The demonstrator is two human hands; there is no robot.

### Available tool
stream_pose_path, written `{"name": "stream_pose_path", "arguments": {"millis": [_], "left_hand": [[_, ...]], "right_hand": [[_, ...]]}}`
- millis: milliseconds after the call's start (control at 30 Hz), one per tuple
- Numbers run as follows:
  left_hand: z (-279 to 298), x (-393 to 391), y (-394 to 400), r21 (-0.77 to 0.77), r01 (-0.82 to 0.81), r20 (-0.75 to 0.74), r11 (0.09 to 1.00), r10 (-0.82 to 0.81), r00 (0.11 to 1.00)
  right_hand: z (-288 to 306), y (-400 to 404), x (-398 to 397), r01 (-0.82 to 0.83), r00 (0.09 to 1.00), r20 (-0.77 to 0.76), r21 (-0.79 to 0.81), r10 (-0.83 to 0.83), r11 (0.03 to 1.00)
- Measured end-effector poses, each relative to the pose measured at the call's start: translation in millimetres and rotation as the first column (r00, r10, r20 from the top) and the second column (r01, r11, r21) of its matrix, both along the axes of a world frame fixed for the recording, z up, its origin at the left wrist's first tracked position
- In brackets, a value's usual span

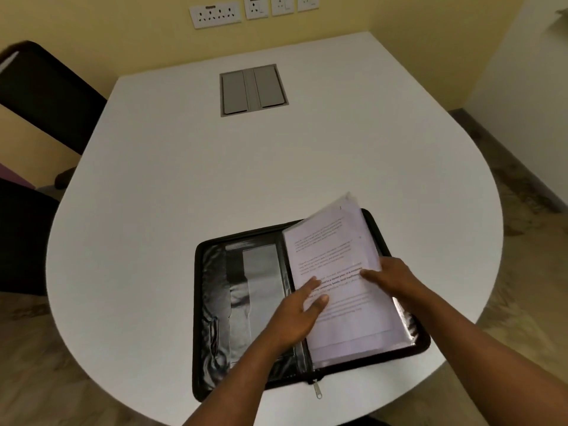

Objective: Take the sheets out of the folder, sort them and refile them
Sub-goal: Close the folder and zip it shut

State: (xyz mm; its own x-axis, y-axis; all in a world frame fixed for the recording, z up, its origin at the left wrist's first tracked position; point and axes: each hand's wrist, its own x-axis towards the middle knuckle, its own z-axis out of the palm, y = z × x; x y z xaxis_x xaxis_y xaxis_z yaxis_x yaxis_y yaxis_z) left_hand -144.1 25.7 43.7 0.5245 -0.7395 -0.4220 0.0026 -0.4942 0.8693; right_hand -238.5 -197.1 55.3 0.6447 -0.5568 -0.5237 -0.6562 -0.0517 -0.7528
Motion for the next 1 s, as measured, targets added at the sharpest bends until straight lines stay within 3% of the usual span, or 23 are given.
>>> {"name": "stream_pose_path", "arguments": {"millis": [167, 467, 600, 700, 800, 900, 1000], "left_hand": [[-49.9, 28.6, 33.3, 0.294, -0.115, 0.365, 0.949, 0.000, 0.931], [-85.6, 53.8, 112.5, 0.541, -0.395, 0.587, 0.742, 0.003, 0.810], [-94.2, 52.0, 130.9, 0.530, -0.554, 0.611, 0.643, 0.163, 0.774], [-93.9, 51.5, 134.8, 0.509, -0.640, 0.550, 0.576, 0.354, 0.756], [-93.0, 52.6, 137.1, 0.482, -0.675, 0.528, 0.559, 0.429, 0.733], [-90.8, 54.5, 137.2, 0.485, -0.670, 0.522, 0.562, 0.429, 0.737], [-89.9, 55.5, 134.0, 0.482, -0.660, 0.530, 0.576, 0.409, 0.743]], "right_hand": [[-40.4, -29.2, -8.2, -0.080, 0.987, -0.148, -0.138, 0.060, 0.987], [-74.2, -18.0, -17.6, -0.120, 0.979, -0.203, -0.431, 0.034, 0.894], [-92.9, -11.3, -28.3, -0.333, 0.941, -0.271, -0.652, 0.201, 0.681], [-104.5, -8.8, -31.7, -0.435, 0.900, -0.341, -0.705, 0.270, 0.560], [-106.4, -9.6, -35.7, -0.443, 0.884, -0.429, -0.646, 0.185, 0.621], [-112.5, -14.1, -41.3, -0.426, 0.887, -0.412, -0.553, 0.210, 0.716], [-119.1, -16.5, -44.8, -0.444, 0.879, -0.413, -0.531, 0.238, 0.722]]}}
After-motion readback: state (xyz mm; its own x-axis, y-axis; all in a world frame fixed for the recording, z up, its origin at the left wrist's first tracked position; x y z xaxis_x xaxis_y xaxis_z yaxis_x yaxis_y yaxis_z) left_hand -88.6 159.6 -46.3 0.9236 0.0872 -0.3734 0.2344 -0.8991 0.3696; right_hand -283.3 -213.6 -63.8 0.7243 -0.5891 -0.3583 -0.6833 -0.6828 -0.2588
